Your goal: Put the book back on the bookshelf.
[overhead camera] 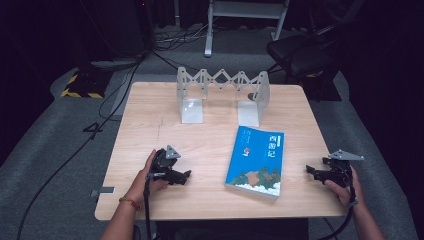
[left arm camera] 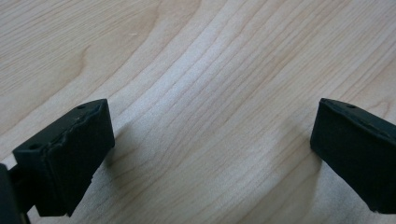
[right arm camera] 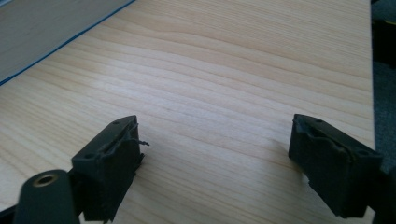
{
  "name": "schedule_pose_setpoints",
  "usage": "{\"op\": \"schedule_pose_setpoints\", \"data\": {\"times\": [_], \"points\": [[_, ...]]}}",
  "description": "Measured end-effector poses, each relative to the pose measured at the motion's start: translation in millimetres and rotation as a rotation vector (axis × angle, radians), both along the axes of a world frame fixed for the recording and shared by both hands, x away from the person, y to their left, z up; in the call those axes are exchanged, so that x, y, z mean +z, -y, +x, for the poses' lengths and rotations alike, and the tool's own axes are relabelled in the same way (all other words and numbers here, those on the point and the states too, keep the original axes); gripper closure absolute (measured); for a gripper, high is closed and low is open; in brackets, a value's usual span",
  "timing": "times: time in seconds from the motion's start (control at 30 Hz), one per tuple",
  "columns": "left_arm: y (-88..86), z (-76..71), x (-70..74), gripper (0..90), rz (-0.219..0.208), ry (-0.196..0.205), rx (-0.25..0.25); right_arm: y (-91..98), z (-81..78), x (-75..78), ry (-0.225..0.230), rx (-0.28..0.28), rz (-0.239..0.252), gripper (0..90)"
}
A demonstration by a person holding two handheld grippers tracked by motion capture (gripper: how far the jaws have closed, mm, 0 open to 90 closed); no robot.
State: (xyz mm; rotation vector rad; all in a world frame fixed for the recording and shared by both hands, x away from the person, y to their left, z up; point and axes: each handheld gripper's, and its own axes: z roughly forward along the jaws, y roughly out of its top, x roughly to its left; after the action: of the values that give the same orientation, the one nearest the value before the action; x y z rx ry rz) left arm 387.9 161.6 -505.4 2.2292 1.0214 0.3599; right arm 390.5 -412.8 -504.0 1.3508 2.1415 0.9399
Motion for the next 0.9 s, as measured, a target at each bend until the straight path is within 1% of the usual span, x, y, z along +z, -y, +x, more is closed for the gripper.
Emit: {"op": "schedule_pose_setpoints", "data": {"times": [0.03, 0.07, 0.23, 0.27, 0.43, 0.47, 0.5, 0.53, 0.6, 0.63, 0.67, 0.7, 0.73, 0.8, 0.83, 0.87, 0.9], "points": [[0.0, 0.0, 0.0, 0.1, 0.0, 0.0, 0.0, -0.8, 0.0, 0.1, 0.001, 0.023, -0.002, 18.4], [0.8, 0.2, 0.0, 0.1, 0.003, 0.001, -0.005, -1.6, -0.1, 0.2, -0.001, 0.029, 0.001, 18.4], [1.5, -1.0, 0.0, 0.2, 0.005, 0.004, 0.008, -2.2, 0.1, 0.1, 0.0, 0.028, 0.001, 18.4], [1.5, -0.9, 0.1, 0.2, 0.005, 0.004, 0.008, -2.8, -0.3, 0.2, -0.002, 0.035, 0.002, 18.5], [1.6, -0.9, 0.0, 0.2, 0.005, 0.006, 0.006, -5.5, -3.2, 0.0, 0.0, 0.113, 0.002, 19.2], [1.7, -1.1, -0.2, 0.2, -0.001, 0.001, 0.004, -6.0, -6.0, 0.1, 0.003, 0.157, 0.0, 20.0], [1.0, -0.9, 0.1, 0.2, 0.004, 0.004, -0.005, -7.1, -8.8, 0.2, 0.014, 0.174, -0.009, 20.0], [0.7, -1.0, -0.2, 0.2, 0.0, 0.003, -0.011, -8.9, -12.7, 0.3, 0.024, 0.202, -0.019, 19.8], [-0.8, -1.1, 0.0, 0.2, 0.002, 0.003, -0.029, -12.9, -17.2, 0.2, 0.02, 0.276, -0.02, 16.2], [-0.7, -1.4, -0.1, 0.2, 0.0, 0.002, -0.032, -14.0, -17.2, 0.0, -0.003, 0.3, -0.009, 15.4], [-0.6, -1.9, 0.0, 0.1, 0.003, 0.005, -0.047, -14.5, -17.0, -0.1, -0.008, 0.303, -0.003, 15.4], [0.3, -3.0, 0.0, 0.0, 0.001, -0.001, -0.086, -14.8, -16.9, 0.2, -0.011, 0.3, -0.005, 15.4], [0.3, -3.0, 0.0, 0.0, 0.001, -0.001, -0.086, -14.8, -16.9, 0.2, -0.011, 0.3, -0.005, 15.4], [2.2, -3.6, -0.2, 0.0, 0.0, 0.003, -0.093, -17.8, -16.9, 0.8, -0.022, 0.331, -0.003, 14.8], [2.4, -3.5, 0.0, 0.0, -0.001, -0.002, -0.097, -17.8, -16.9, 0.8, -0.022, 0.331, -0.003, 14.8], [2.2, -3.0, 0.1, 0.0, 0.001, -0.001, -0.102, -19.9, -17.1, 0.9, -0.023, 0.345, -0.003, 14.8], [2.1, -2.5, 0.4, 0.0, 0.006, 0.002, -0.11, -27.1, -18.5, 1.0, -0.026, 0.382, -0.004, 14.8]]}}
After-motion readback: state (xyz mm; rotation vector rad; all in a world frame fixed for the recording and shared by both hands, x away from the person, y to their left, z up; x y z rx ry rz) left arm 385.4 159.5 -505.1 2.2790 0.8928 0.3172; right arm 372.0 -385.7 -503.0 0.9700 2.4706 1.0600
